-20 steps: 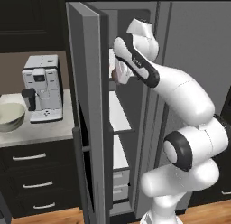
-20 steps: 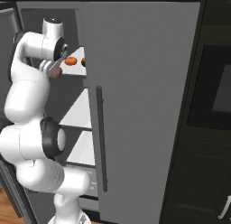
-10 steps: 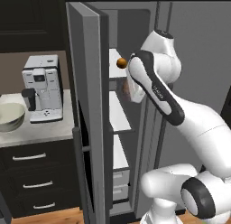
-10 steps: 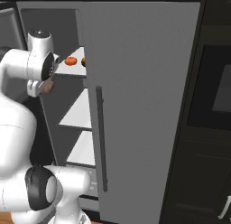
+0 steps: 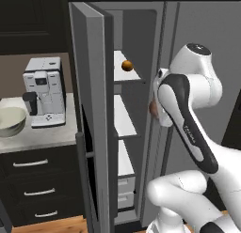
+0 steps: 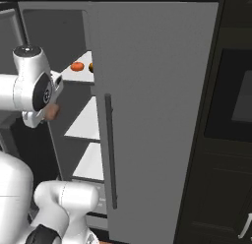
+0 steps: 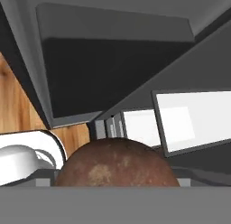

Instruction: Take the potato, mango, and squash from the freezer and place them in the bowl on the counter.

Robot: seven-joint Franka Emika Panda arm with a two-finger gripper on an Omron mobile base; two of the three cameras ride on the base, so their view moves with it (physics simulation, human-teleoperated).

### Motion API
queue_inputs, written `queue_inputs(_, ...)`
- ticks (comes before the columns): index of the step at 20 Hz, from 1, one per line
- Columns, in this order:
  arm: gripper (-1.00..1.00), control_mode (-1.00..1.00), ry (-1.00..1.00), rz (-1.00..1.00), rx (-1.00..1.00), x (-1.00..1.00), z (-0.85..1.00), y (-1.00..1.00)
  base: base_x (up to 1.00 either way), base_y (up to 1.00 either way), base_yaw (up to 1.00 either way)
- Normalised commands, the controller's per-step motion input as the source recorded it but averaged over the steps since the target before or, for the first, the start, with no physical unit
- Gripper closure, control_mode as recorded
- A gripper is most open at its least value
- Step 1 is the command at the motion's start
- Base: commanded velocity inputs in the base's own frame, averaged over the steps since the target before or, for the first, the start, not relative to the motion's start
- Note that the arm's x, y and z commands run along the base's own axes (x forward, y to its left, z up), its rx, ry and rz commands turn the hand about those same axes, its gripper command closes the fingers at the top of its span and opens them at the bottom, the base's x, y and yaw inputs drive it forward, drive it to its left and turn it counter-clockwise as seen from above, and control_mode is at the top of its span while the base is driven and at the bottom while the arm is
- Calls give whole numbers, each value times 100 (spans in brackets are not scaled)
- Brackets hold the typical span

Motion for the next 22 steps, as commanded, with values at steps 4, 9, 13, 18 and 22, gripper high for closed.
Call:
queue_inputs(4,100,-100,0,-11,-8,-54,0,-59,0,0,0)
queue_inputs(9,100,-100,1,-8,-1,-50,0,-62,0,0,0)
queue_inputs(13,100,-100,-2,-3,-2,-64,0,-31,0,0,0)
queue_inputs(18,100,-100,-1,-4,-2,-44,0,-34,0,0,0)
queue_inputs(22,100,-100,-9,-2,-3,-52,0,-20,0,0,0)
